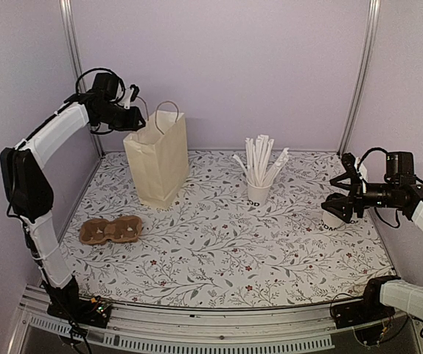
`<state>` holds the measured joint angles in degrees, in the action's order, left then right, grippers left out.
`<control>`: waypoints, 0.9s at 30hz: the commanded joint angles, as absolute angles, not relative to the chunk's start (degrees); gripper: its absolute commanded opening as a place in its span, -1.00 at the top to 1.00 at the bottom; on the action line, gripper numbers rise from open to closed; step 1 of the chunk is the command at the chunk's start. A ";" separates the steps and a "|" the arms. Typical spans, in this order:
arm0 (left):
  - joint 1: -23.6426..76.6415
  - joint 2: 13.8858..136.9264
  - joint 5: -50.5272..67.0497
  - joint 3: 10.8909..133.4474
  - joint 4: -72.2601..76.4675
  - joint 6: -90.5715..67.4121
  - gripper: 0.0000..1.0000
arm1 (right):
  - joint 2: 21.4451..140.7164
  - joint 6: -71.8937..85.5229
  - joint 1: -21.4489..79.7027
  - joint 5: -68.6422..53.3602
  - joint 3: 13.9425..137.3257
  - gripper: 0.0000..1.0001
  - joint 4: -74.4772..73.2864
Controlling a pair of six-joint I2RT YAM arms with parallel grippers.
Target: Pack the takeout coffee
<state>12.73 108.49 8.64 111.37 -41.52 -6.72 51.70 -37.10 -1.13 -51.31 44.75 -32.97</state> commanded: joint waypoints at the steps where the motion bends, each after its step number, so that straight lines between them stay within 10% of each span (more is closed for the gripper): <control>1: 12.39 108.39 9.98 112.32 -43.86 -5.41 0.54 | 51.65 -37.53 -0.88 -51.06 43.95 -0.98 -33.17; 7: 13.01 104.89 11.05 108.60 -44.04 -4.98 0.99 | 51.94 -37.62 -0.85 -50.98 44.03 -0.98 -33.22; 27: 33.55 80.12 20.81 87.12 -42.54 -7.92 1.00 | 52.12 -36.36 -0.87 -50.09 44.38 -0.98 -32.33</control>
